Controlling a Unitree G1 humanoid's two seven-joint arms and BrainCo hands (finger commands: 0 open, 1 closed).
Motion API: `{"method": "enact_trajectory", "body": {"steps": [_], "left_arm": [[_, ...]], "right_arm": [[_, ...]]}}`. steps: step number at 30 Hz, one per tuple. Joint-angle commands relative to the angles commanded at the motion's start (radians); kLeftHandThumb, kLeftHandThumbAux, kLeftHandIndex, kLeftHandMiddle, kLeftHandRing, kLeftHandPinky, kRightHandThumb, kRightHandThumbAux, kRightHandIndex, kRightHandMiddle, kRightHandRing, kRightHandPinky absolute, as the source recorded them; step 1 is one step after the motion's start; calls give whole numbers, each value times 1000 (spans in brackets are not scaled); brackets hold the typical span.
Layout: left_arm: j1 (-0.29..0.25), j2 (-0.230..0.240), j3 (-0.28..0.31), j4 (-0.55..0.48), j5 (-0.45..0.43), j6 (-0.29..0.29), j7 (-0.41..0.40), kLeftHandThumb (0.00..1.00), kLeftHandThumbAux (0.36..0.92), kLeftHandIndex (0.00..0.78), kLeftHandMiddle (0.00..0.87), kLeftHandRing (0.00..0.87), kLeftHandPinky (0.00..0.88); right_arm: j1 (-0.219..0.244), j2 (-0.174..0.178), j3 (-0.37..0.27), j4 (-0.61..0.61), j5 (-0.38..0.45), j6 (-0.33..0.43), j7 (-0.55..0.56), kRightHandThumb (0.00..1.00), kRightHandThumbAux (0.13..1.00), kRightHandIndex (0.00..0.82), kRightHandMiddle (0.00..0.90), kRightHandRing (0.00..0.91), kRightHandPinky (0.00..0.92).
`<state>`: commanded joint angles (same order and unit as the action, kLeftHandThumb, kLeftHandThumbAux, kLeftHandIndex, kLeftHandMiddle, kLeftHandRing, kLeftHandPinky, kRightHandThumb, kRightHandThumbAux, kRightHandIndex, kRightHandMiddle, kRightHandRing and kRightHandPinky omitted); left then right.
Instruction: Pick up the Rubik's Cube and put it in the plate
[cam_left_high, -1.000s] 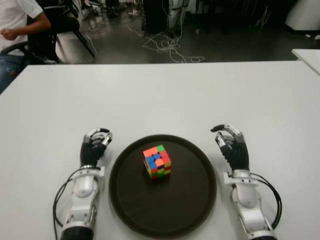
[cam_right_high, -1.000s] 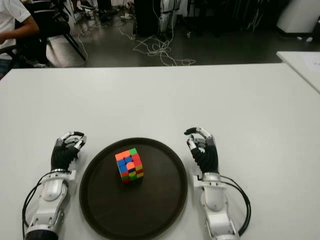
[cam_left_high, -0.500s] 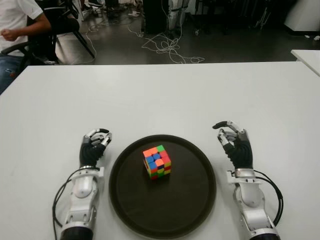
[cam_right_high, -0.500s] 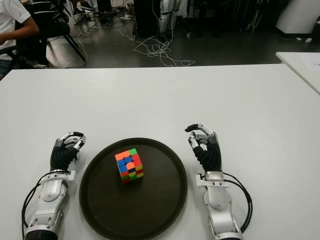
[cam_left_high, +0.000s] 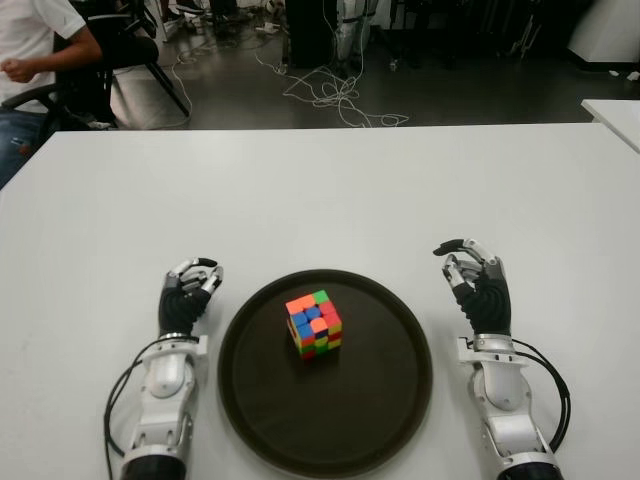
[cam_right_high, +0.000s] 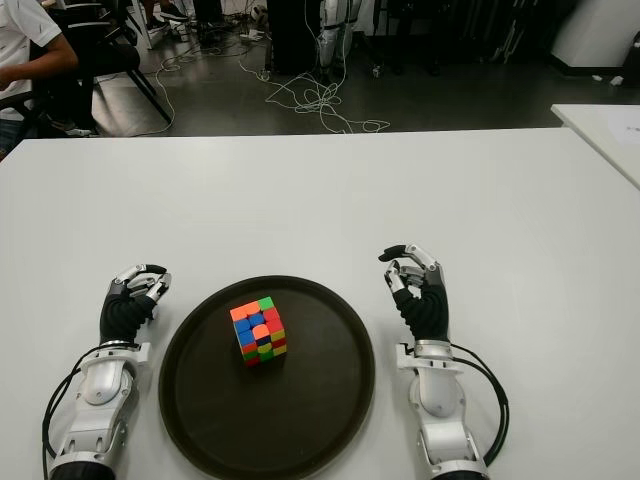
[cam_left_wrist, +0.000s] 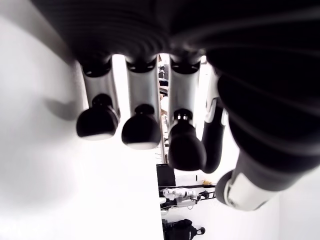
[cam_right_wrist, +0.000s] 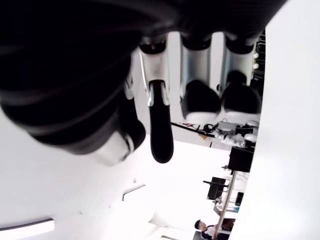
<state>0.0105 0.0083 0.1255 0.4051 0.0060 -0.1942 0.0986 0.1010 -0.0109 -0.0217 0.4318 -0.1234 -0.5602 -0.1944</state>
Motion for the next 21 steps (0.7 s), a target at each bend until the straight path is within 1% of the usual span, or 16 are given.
{"method": "enact_trajectory", "body": {"steps": [6,11,15,17,21], "left_arm": [[0,-2,2,-1,-7,3,-3,700,708,443,832,851,836],[0,-9,8,1,-15,1,0,701,708,443,829,847,829],[-1,-14,13,2,-24,1,0,702,708,443,825,845,827],[-2,-14,14,3,-27,0,-3,702,708,443,824,844,826],[-2,-15,13,5,-30,-5,-4,702,708,443,825,843,828]], "right_arm": [[5,7,-4,-24,19,36,7,682,729,437,833,851,849],[8,19,-9,-38,36,63,8,684,728,438,831,850,849],[13,33,-16,-68,51,117,6,684,729,438,820,842,836],[18,41,-19,-93,48,173,-6,684,729,438,818,840,834],[26,49,-16,-160,11,324,-41,685,729,439,813,833,824]]}}
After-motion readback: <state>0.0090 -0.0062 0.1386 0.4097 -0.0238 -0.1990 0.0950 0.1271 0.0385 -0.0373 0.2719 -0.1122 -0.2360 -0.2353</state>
